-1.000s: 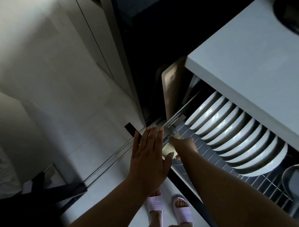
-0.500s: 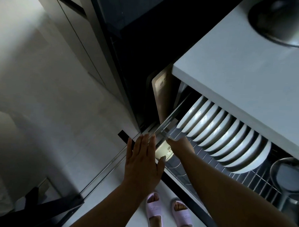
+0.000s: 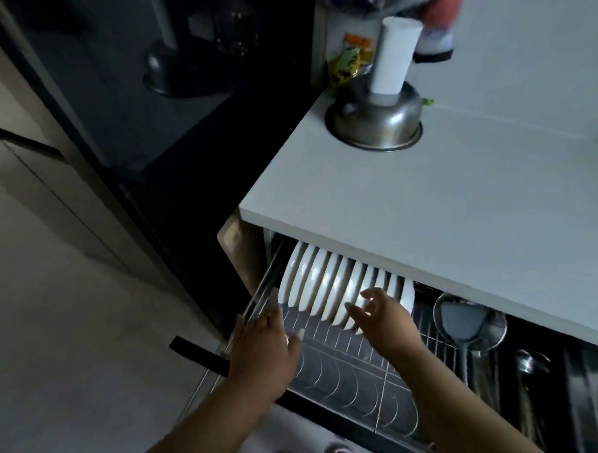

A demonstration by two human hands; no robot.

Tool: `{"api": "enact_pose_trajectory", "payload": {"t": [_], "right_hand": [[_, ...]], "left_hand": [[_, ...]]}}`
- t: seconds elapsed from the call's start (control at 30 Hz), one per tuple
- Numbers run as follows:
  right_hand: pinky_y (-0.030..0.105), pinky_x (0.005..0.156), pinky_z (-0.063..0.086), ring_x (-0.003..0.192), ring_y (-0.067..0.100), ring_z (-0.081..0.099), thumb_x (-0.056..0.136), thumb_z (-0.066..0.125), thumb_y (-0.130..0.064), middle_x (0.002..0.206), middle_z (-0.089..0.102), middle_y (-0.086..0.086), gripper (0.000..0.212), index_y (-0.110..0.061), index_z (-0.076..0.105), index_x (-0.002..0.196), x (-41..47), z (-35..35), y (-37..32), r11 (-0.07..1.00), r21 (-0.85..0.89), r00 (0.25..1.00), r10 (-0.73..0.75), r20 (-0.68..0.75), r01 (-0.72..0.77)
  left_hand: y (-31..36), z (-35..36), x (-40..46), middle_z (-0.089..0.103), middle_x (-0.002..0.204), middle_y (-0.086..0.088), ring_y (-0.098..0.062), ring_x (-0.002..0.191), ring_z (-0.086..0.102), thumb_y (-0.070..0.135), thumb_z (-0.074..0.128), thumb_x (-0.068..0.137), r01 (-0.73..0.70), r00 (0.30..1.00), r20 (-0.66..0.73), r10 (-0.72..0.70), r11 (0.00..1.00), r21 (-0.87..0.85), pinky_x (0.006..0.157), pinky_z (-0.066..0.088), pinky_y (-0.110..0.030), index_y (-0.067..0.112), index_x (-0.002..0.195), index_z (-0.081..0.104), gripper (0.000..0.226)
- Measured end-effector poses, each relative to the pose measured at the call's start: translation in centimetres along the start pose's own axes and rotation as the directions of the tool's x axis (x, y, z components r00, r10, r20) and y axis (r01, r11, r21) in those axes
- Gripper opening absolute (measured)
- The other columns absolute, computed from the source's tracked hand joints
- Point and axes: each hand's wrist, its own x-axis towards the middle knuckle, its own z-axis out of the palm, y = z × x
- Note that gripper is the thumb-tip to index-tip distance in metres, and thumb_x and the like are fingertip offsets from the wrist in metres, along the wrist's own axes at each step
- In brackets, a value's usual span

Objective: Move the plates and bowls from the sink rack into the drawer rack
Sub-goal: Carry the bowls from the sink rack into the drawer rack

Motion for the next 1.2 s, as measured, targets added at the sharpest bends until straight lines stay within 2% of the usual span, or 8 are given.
{"api": "enact_pose_trajectory", "payload": {"t": [0.17, 0.23, 0.4, 0.5, 0.7, 0.83, 0.97, 1.2], "right_hand": [[0.026, 0.075, 0.046, 0.097, 0.015, 0.06, 0.088, 0.058, -0.047, 0.113, 0.064, 0.002, 0.049, -0.019, 0.052, 0.129, -3.2, -5.4, 3.3, 0.998, 0.043, 0.975, 0.057, -0.215, -0.049], [0.029, 0.075, 0.048, 0.093, 0.017, 0.06, 0.088, 0.059, -0.045, 0.107, 0.065, 0.003, 0.047, -0.018, 0.053, 0.126, -4.5, -7.0, 4.7, 0.995, 0.073, 0.959, 0.092, -0.269, -0.075], [0.026, 0.081, 0.049, 0.102, 0.016, 0.06, 0.089, 0.059, -0.044, 0.117, 0.064, 0.004, 0.047, -0.016, 0.054, 0.126, -8.2, -10.2, 9.2, 0.981, 0.146, 0.913, 0.171, -0.371, -0.125], [0.024, 0.074, 0.047, 0.094, 0.012, 0.059, 0.088, 0.059, -0.045, 0.113, 0.064, 0.001, 0.045, -0.018, 0.055, 0.124, -11.0, -12.0, 12.5, 0.971, 0.182, 0.873, 0.222, -0.434, -0.156], [0.028, 0.08, 0.049, 0.098, 0.013, 0.06, 0.089, 0.059, -0.044, 0.11, 0.064, -0.002, 0.04, -0.021, 0.057, 0.121, -17.9, -16.0, 20.7, 0.939, 0.27, 0.773, 0.33, -0.542, -0.212], [0.022, 0.07, 0.04, 0.087, 0.01, 0.056, 0.087, 0.06, -0.044, 0.098, 0.06, -0.006, 0.038, -0.021, 0.058, 0.118, -23.0, -19.0, 27.1, 0.913, 0.315, 0.69, 0.404, -0.6, -0.26], [0.026, 0.074, 0.045, 0.089, 0.012, 0.059, 0.086, 0.061, -0.047, 0.095, 0.063, -0.006, 0.036, -0.022, 0.061, 0.112, -28.5, -22.0, 33.8, 0.881, 0.35, 0.601, 0.473, -0.645, -0.319], [0.027, 0.071, 0.042, 0.088, 0.013, 0.057, 0.088, 0.058, -0.045, 0.091, 0.061, -0.007, 0.028, -0.022, 0.062, 0.103, -36.9, -26.2, 43.6, 0.808, 0.431, 0.475, 0.586, -0.656, -0.402]], "left_hand": [[5.8, -1.4, 0.5, 0.041, 0.15, -0.004, -0.022, 0.138, 0.036, 0.053, 0.028, 0.099, -0.152, 0.988, 0.033, 0.152, 0.988, -0.024, 0.12, 0.013, -0.045, 0.018, 0.152, 0.02, 0.064], [8.3, -1.8, 0.0, 0.045, 0.146, -0.003, -0.021, 0.134, 0.04, 0.051, 0.029, 0.1, -0.218, 0.975, 0.035, 0.219, 0.976, -0.017, 0.12, 0.015, -0.043, 0.017, 0.151, 0.021, 0.063], [14.2, -1.2, -1.8, 0.056, 0.134, 0.0, -0.02, 0.123, 0.05, 0.05, 0.032, 0.1, -0.368, 0.929, 0.056, 0.367, 0.929, 0.019, 0.116, 0.026, -0.04, 0.017, 0.149, 0.025, 0.059], [17.9, -0.1, -3.2, 0.056, 0.134, 0.0, -0.019, 0.123, 0.051, 0.051, 0.033, 0.099, -0.431, 0.9, 0.071, 0.429, 0.902, 0.011, 0.116, 0.026, -0.042, 0.017, 0.15, 0.023, 0.062], [27.1, 3.3, -7.8, 0.047, 0.145, -0.001, -0.021, 0.133, 0.042, 0.05, 0.033, 0.099, -0.559, 0.824, 0.129, 0.551, 0.829, 0.024, 0.119, 0.021, -0.042, 0.018, 0.152, 0.02, 0.063], [34.3, 6.1, -11.7, 0.05, 0.143, -0.004, -0.022, 0.134, 0.041, 0.05, 0.032, 0.099, -0.644, 0.76, 0.168, 0.628, 0.763, 0.062, 0.12, 0.014, -0.044, 0.018, 0.151, 0.021, 0.062], [41.6, 9.1, -16.1, 0.049, 0.143, -0.004, -0.022, 0.132, 0.043, 0.05, 0.033, 0.098, -0.713, 0.699, 0.179, 0.693, 0.694, 0.099, 0.119, 0.017, -0.042, 0.019, 0.15, 0.023, 0.061], [52.2, 13.9, -23.6, 0.044, 0.147, -0.004, -0.02, 0.135, 0.04, 0.048, 0.033, 0.099, -0.816, 0.575, 0.216, 0.789, 0.572, 0.082, 0.119, 0.016, -0.042, 0.017, 0.15, 0.023, 0.061]]}}
